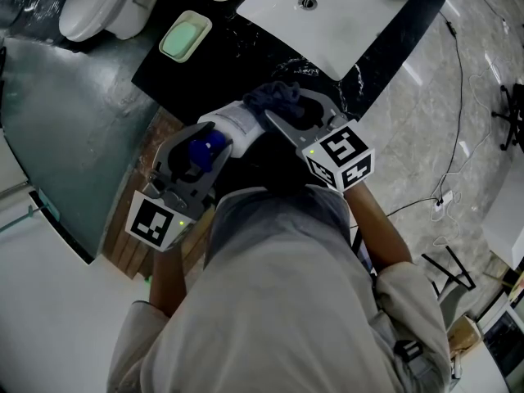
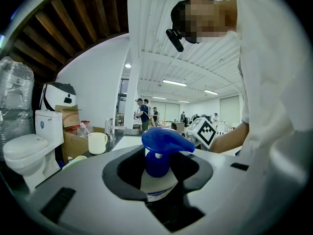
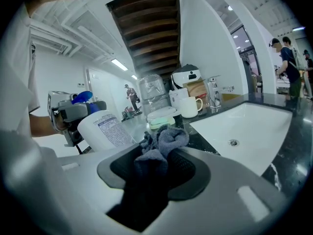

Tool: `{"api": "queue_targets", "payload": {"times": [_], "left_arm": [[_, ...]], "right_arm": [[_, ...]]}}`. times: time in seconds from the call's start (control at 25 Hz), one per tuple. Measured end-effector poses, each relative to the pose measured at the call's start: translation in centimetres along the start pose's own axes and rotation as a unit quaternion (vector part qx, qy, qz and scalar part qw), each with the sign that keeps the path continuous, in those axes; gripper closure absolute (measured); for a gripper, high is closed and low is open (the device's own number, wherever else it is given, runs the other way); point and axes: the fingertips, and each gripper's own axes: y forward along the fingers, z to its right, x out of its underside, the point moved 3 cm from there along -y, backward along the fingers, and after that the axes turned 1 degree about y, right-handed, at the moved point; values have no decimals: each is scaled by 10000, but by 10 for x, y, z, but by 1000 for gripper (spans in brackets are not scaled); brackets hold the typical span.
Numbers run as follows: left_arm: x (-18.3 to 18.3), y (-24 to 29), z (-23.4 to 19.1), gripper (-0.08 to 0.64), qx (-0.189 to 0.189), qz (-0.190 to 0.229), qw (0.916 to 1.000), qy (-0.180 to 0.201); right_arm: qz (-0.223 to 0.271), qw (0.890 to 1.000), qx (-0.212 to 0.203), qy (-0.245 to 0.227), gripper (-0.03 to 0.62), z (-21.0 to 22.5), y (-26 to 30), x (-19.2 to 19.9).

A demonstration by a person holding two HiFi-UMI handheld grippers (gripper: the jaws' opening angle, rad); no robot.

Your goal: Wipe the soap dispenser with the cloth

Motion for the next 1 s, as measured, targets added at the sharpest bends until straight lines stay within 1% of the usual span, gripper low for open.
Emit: {"api": "queue_targets", "payload": {"times": [0.56,1.0], "left_arm": [[0,0,1,414,57,-39,10000,51],[0,-1,2,414,77,-51,9999,109]], "right_arm": [[-212,9996,118,-146,428,5,0,9],[-474,9983,141,-304,428,11,2,18]]}}
